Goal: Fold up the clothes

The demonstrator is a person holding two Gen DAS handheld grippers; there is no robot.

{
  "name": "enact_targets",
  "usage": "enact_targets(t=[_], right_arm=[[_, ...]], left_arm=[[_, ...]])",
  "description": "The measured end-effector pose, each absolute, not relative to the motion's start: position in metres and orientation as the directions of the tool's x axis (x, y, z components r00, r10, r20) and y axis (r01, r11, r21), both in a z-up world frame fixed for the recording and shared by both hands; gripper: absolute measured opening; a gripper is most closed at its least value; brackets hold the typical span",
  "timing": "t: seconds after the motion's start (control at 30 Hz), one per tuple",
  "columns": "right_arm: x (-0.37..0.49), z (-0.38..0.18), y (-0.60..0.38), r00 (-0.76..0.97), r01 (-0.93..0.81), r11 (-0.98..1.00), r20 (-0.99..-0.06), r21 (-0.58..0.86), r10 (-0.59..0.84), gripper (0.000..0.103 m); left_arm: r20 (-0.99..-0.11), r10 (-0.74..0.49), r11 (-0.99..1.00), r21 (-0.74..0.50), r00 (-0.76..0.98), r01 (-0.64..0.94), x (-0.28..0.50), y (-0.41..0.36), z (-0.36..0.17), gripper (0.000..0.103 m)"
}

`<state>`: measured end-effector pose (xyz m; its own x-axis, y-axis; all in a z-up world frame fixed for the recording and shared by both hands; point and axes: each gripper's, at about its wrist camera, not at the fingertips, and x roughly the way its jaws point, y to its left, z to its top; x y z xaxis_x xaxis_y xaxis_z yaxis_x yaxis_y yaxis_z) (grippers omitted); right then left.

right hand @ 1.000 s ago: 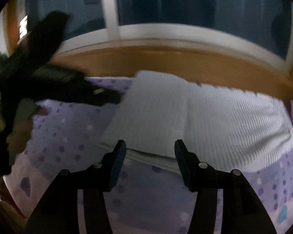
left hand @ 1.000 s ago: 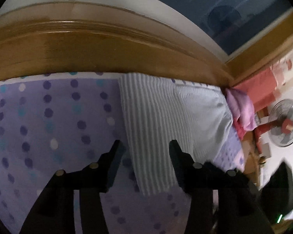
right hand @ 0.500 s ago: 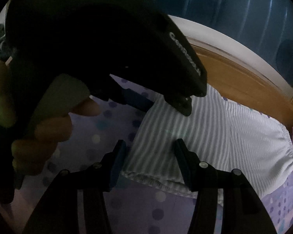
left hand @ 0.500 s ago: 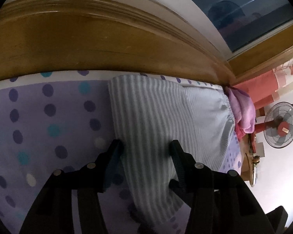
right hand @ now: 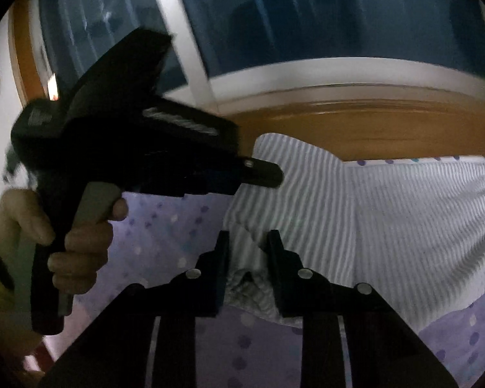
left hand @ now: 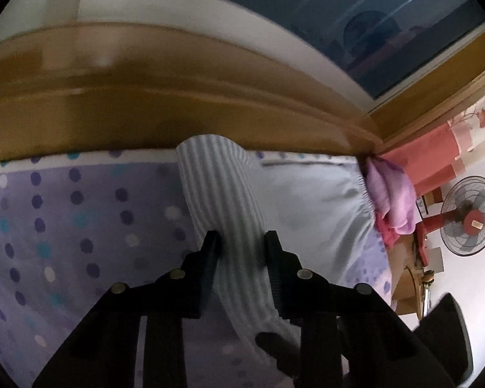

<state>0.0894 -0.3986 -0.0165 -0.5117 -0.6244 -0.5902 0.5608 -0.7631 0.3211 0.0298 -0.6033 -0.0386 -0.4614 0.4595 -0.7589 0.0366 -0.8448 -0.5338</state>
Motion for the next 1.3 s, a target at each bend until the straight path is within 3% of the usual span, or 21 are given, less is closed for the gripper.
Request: enact_targets(t=[0.13,0.53,0.87,1.07,1.3], right_arm=[[0.079,-0.012,-0.376,-0.494,0.537,-0.739,-0.558,0.407,-0.666,0.022],[0.065,-0.001,-0.313,-0.498,0.505,-0.733,-0.54,0.455,-0.678,0.022],[0.055,-0.003,-0.274,-0.517,0.469,-0.777,-0.582,0.421,-0.627,0.022],[0.032,-0.021,-0.244,-0.504,0.402,-0.81,-0.636,0.426,-0.584,0.022],[0.034,-0.004,-0.245,-0.481,0.517,-0.767,-0.612,0.379,-0.627,0.022]], left_arm=[[-0.761,0.435,-0.866,-0.5,-0.481,0.009,0.027,-0.579,-0.019,0.029],[-0.773,0.4,-0.891,-0.453,-0.492,-0.012,0.008,-0.519,-0.002,0.029],[-0.774,0.428,-0.884,-0.466,-0.466,-0.039,-0.007,-0.486,-0.007,0.029],[-0.795,0.38,-0.91,-0.412,-0.473,-0.041,0.002,-0.474,-0.01,0.029],[-0.849,0.298,-0.934,-0.354,-0.437,0.053,0.034,-0.484,-0.043,0.029]])
